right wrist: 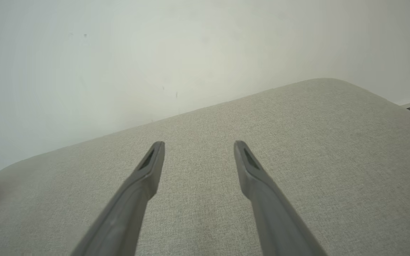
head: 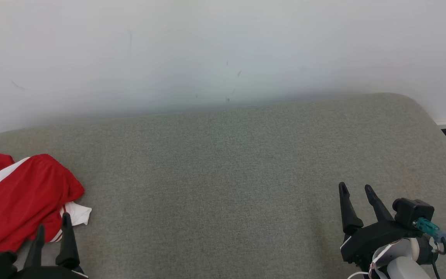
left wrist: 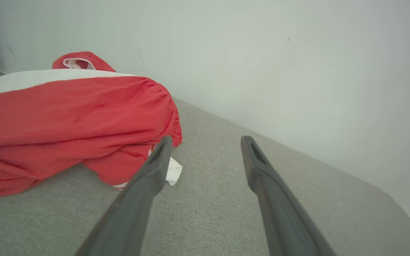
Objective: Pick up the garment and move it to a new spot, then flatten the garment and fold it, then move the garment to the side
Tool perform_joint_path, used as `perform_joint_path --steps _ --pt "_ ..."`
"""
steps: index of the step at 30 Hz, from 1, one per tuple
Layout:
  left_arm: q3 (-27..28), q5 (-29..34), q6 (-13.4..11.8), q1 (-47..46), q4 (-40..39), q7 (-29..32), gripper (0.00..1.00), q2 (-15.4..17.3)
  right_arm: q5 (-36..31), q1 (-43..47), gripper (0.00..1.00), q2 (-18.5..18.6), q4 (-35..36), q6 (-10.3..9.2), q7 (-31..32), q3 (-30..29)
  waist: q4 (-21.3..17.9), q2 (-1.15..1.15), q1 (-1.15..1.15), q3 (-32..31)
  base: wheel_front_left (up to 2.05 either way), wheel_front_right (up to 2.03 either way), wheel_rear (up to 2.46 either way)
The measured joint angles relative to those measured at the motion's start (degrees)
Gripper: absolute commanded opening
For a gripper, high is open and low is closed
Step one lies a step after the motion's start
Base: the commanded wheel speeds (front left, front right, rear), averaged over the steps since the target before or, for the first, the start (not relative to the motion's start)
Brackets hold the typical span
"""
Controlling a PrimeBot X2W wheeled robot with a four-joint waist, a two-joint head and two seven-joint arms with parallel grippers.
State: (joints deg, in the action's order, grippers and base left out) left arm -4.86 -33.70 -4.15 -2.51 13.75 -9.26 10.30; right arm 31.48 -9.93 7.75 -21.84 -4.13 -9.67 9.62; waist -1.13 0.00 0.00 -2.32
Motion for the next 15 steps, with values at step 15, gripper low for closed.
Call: perform_joint_path --steps 15 --pt "-0.2 12.8 -2.0 1.2 -1.8 -3.0 1.00 1.1 -11.0 0.0 1.00 0.8 1.4 -2.01 -3.2 1.3 0.5 0.00 0.00 -0.5 0.00 0.00 0.00"
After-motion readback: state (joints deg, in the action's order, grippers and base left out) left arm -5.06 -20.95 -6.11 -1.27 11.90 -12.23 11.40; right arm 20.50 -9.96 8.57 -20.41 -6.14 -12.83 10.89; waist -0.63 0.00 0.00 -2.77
